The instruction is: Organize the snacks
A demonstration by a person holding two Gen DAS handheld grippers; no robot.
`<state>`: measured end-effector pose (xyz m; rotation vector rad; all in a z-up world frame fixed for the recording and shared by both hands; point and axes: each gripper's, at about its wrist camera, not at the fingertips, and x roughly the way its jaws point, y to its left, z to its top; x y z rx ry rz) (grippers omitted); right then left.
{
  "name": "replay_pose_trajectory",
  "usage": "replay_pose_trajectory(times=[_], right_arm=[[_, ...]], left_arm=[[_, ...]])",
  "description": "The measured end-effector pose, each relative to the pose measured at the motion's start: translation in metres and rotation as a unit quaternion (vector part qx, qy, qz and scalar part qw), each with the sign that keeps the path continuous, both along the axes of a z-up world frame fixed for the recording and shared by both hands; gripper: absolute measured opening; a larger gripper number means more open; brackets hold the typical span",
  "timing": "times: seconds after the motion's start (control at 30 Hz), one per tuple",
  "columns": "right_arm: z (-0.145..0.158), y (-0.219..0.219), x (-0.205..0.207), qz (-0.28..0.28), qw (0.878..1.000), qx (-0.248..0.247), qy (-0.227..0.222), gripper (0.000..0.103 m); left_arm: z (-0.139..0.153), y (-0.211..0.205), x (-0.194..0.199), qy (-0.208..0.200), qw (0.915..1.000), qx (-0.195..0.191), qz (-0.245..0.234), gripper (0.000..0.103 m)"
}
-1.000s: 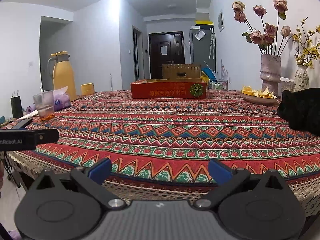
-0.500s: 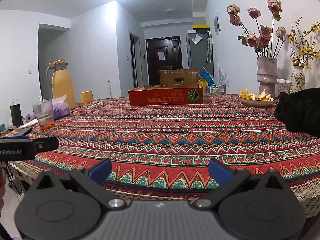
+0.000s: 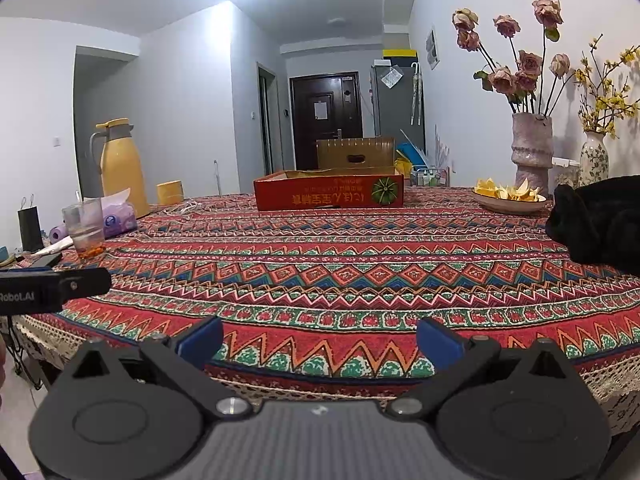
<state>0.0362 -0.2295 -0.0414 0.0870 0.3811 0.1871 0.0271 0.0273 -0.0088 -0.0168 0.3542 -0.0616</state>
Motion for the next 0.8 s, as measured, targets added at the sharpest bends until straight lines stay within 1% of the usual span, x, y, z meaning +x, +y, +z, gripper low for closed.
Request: replay_pose_trajectory(times=[0.8], right_arm=[[-0.0006, 0.0, 0.0, 0.0, 1.0, 0.002, 0.001, 0.103]], left_arm=[[0.0015, 0.0008, -0.0016, -0.003, 1.0, -0.001, -0.002, 0.103]])
